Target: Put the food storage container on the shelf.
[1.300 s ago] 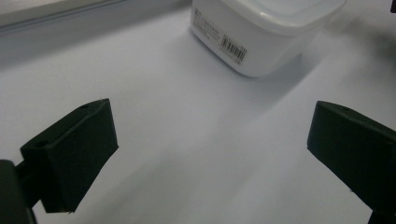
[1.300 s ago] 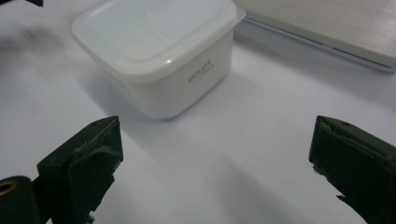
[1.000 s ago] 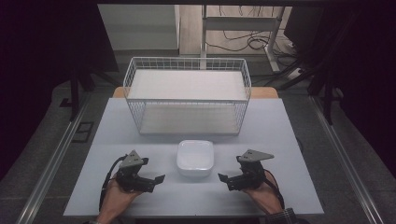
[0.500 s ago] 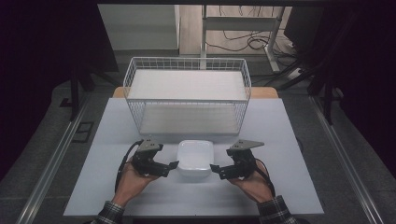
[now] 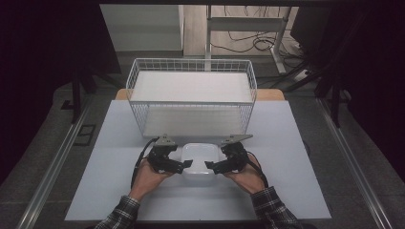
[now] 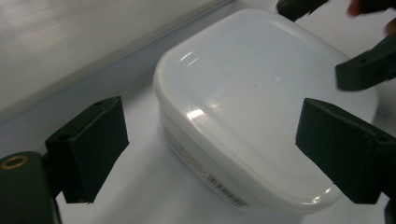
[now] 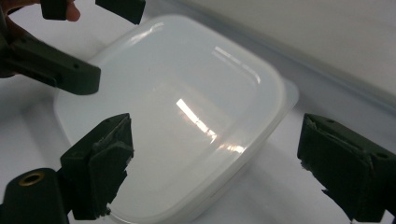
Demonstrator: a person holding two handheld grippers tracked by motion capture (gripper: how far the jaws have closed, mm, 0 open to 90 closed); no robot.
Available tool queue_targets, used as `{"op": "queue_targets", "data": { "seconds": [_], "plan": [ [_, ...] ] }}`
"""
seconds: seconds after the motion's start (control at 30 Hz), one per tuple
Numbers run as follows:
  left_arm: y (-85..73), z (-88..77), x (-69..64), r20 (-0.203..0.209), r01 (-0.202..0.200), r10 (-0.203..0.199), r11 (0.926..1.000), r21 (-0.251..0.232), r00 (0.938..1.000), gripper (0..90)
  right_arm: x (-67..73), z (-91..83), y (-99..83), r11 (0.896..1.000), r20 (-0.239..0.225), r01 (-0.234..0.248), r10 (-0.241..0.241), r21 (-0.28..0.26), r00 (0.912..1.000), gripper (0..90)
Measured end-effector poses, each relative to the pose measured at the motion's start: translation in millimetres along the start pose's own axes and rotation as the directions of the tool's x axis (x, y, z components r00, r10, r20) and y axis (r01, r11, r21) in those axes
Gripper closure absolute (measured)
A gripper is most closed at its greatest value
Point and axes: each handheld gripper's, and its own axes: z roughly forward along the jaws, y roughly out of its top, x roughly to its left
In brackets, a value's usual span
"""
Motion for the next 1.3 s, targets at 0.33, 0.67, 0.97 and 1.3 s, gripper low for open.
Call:
{"op": "queue_targets", "data": {
  "seconds": [0.33,0.67,0.97,1.3],
  "plan": [
    [-11.9,-4.3,-14.8,0.089,0.076,-0.077,0.9970,0.014,0.9931,18.8,3.2,-4.8,-12.3,0.996,-0.105,-0.086,0.089,0.032,0.9904,20.2],
    [-15.3,-23.7,-23.0,0.012,0.159,-0.159,0.9868,-0.030,0.9872,52.3,10.1,-27.0,-16.2,0.992,-0.036,-0.129,0.128,-0.016,0.9911,56.8],
    [-14.6,-30.9,-27.2,-0.062,0.157,-0.163,0.9835,-0.090,0.9847,76.5,12.9,-33.8,-18.7,0.978,0.016,-0.182,0.184,-0.106,0.9827,77.0],
    [-13.3,-37.1,-24.2,-0.050,0.163,-0.173,0.9742,-0.156,0.9837,77.8,12.3,-30.3,-20.4,0.972,0.009,-0.188,0.191,-0.143,0.9816,77.0]
  ]
}}
